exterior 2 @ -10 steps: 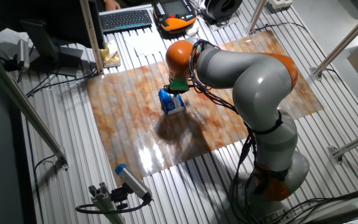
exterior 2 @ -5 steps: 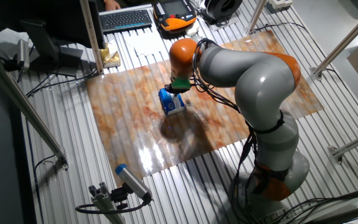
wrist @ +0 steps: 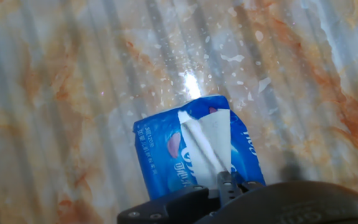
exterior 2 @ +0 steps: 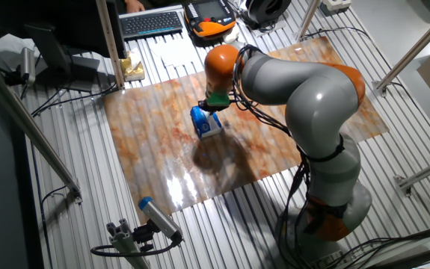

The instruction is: Pull out a napkin

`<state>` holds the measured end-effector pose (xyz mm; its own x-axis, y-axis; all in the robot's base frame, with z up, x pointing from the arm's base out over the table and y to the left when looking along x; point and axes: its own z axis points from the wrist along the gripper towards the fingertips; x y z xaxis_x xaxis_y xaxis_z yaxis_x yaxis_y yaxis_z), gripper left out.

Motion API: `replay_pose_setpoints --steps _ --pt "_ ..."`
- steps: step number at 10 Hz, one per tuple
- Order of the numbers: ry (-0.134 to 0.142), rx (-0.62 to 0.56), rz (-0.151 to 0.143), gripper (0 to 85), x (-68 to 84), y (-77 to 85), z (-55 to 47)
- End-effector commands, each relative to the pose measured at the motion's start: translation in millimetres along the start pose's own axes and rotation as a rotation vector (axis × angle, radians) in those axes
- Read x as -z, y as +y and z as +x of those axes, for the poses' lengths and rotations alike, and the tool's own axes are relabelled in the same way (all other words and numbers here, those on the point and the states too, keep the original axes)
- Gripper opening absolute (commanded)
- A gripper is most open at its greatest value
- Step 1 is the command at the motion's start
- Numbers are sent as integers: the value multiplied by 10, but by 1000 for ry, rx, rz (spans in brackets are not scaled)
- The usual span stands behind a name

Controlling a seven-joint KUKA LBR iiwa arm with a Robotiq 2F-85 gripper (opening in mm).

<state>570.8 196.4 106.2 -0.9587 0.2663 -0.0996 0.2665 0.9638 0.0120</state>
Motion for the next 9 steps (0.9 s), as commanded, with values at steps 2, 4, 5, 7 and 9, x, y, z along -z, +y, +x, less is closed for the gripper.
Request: replay_pose_setpoints --steps 2,4,5,7,9 --pt "6 8 -2 0 81 -36 -49" --pt "10 11 7 0 174 -51 -93" --pt "9 11 9 0 209 -50 -112" --pt "12 11 12 0 260 -52 -139" --pt "11 12 13 0 327 -45 -168"
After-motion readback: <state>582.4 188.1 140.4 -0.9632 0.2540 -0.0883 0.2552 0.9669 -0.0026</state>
